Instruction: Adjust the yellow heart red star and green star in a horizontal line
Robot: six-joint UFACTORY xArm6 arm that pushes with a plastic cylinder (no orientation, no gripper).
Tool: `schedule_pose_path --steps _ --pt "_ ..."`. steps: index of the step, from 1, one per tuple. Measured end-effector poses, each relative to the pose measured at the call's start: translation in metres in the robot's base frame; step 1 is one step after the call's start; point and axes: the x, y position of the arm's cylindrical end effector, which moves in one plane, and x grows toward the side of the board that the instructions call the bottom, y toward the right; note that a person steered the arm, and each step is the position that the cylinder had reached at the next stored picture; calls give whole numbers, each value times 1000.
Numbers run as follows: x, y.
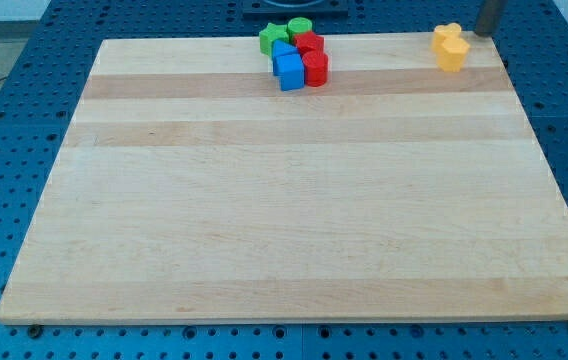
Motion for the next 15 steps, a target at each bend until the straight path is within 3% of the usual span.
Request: schedule_pose_path --steps 2,8,12,13,15 --pt "0 -29" --pt "1 -194" --pt "3 -350" --pt "3 -355" --pt "3 -280"
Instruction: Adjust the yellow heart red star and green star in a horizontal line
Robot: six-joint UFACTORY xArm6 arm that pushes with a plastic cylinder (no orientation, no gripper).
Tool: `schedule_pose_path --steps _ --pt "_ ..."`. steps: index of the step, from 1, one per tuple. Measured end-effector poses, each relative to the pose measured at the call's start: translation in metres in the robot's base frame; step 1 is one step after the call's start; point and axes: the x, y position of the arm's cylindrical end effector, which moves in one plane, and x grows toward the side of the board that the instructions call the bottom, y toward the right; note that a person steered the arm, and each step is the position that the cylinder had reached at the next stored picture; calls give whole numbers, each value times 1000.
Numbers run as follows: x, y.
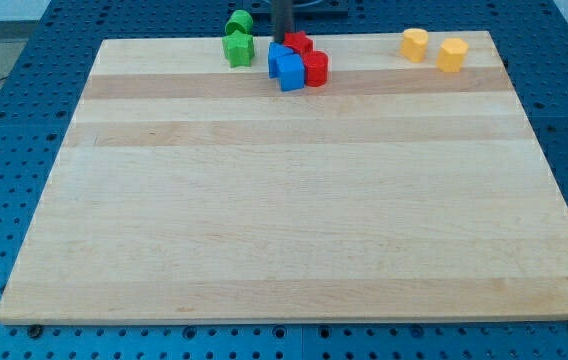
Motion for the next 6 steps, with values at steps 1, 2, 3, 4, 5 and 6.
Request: schedule_pose_path --steps 1,2,3,4,5,6 --pt "0 44" --pt "-2 69" --pt "-2 84" --pt "-2 94" --pt "-3 100" --pt "7 220"
